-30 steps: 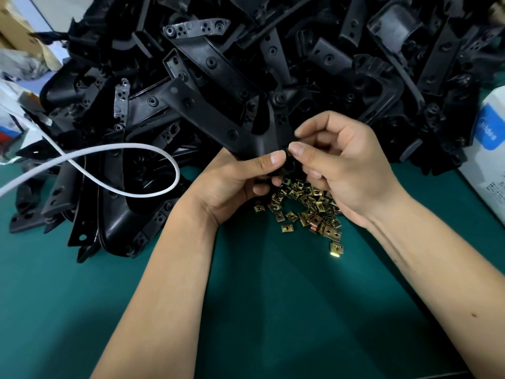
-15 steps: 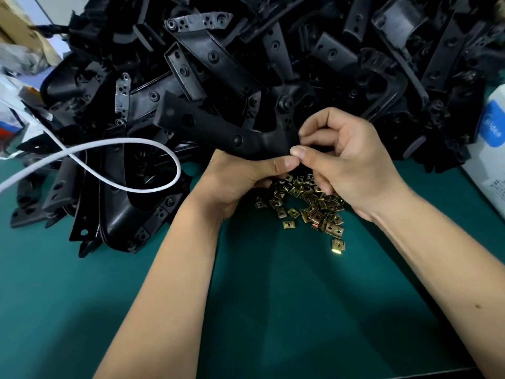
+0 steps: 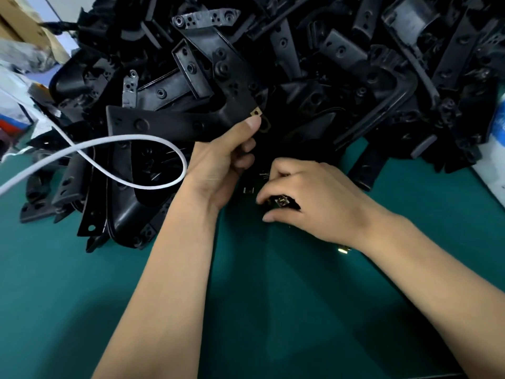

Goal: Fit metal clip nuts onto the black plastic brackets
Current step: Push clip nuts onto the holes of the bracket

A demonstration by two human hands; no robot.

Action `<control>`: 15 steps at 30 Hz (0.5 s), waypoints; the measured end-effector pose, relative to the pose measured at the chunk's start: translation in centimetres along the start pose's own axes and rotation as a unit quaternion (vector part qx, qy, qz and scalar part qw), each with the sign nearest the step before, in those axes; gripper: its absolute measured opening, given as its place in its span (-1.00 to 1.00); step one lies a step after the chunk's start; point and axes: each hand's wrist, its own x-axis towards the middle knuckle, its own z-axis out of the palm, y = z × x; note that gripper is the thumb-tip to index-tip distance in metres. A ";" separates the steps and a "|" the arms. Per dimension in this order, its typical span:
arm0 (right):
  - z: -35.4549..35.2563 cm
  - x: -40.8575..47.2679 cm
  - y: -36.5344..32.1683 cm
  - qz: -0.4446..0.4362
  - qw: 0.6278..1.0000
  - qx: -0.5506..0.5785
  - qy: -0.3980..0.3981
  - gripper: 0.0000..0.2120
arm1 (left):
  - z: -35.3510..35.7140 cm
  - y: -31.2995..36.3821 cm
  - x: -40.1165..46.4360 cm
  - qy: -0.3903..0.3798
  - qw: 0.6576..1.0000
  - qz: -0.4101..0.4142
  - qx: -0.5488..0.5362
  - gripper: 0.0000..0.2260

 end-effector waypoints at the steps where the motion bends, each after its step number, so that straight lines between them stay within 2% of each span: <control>1: 0.0 0.0 -0.1 0.001 1.000 -0.002 0.001 -0.73 | 0.1 0.0 0.0 -0.006 1.000 -0.002 -0.010 -0.83; 3: 0.1 0.1 -0.2 0.002 1.000 -0.012 0.005 -0.79 | 0.2 0.0 -0.1 -0.020 0.999 -0.007 -0.027 -0.93; 5: 0.2 0.1 -0.3 0.008 1.000 -0.026 0.012 -0.83 | 0.1 0.0 -0.1 -0.034 0.999 -0.014 -0.034 -0.92; 9: 0.1 0.1 -0.1 0.035 0.998 -0.043 0.017 -0.79 | -0.2 -0.1 -0.2 -0.086 0.996 -0.017 -0.020 -0.92; 15: 0.0 0.0 0.0 0.038 0.998 -0.044 0.016 -0.82 | -0.2 -0.4 -0.1 -0.119 0.993 -0.017 0.015 -0.82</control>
